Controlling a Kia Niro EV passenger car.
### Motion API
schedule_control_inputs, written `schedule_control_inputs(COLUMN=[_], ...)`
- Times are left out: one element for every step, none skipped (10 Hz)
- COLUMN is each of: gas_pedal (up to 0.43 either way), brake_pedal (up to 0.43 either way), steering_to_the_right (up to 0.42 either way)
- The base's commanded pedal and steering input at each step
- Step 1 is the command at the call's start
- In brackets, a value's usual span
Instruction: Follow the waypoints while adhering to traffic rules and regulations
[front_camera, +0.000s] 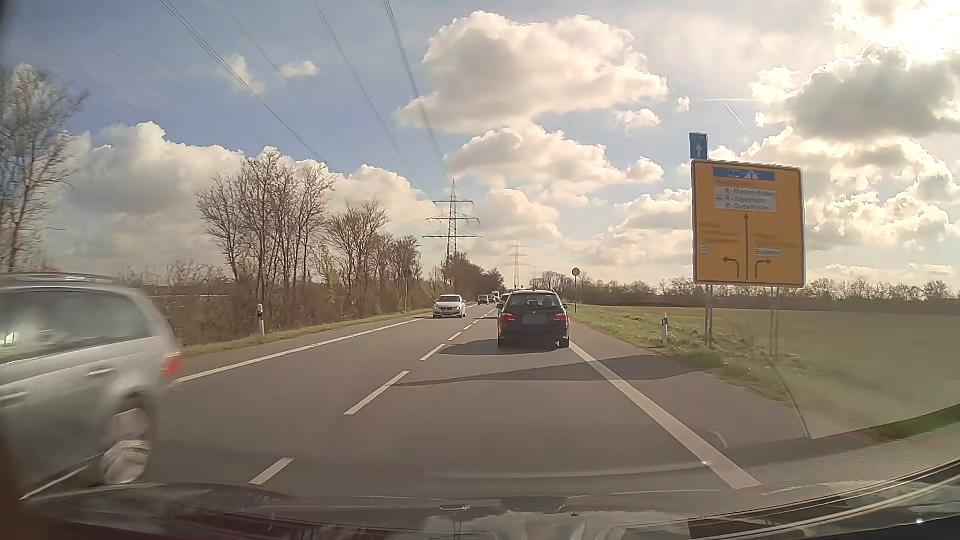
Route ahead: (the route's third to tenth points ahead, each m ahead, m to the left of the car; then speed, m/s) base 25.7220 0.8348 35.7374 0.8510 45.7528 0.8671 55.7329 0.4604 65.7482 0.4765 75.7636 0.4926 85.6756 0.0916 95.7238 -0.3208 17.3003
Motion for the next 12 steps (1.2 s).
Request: schedule_control_inputs(gas_pedal=[0.087,0.087,0.087,0.087,0.087,0.087,0.087,0.087,0.087,0.098,0.098,0.098], brake_pedal=[0.000,0.000,0.000,0.000,0.000,0.000,0.000,0.000,0.000,0.000,0.000,0.000], steering_to_the_right=[0.001,0.001,0.001,0.001,0.001,0.001,0.001,0.001,0.001,0.001,0.001,0.001])
